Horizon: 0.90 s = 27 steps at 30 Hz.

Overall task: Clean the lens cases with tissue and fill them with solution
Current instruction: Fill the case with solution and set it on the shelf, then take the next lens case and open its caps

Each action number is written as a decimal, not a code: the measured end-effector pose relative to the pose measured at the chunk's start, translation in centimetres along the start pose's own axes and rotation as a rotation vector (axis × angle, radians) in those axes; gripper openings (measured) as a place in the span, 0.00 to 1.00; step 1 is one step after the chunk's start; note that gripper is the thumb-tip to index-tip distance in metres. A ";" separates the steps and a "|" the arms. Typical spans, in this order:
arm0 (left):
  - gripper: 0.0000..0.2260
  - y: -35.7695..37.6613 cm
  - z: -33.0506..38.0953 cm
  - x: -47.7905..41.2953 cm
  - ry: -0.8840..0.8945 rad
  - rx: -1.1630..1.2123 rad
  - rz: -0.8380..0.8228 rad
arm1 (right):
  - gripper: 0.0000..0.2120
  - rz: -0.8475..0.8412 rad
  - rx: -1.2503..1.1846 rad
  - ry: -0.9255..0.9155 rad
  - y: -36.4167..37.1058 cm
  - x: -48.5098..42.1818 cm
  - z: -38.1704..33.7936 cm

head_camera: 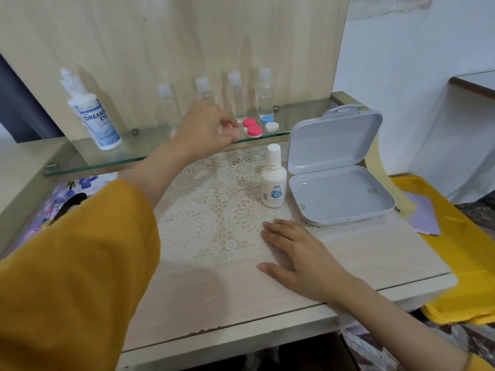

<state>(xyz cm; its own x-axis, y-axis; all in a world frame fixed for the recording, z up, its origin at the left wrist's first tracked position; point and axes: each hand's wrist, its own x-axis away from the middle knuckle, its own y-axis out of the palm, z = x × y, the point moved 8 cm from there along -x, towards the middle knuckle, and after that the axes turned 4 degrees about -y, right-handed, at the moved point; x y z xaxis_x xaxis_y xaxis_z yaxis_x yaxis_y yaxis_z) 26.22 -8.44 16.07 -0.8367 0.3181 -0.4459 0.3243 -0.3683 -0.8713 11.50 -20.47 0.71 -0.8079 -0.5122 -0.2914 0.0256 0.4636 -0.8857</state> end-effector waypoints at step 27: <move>0.11 3.6 0.0 21.6 -0.173 0.352 -0.229 | 0.21 -0.069 -0.157 0.017 -0.5 -4.0 -4.1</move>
<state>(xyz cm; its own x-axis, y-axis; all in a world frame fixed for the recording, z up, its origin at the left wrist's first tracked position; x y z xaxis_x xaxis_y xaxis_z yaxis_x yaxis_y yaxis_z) 9.32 -2.94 3.32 -0.9404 0.2868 -0.1830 -0.0227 -0.5897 -0.8073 12.32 -15.71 3.77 -0.8144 -0.5352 -0.2244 -0.1217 0.5356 -0.8357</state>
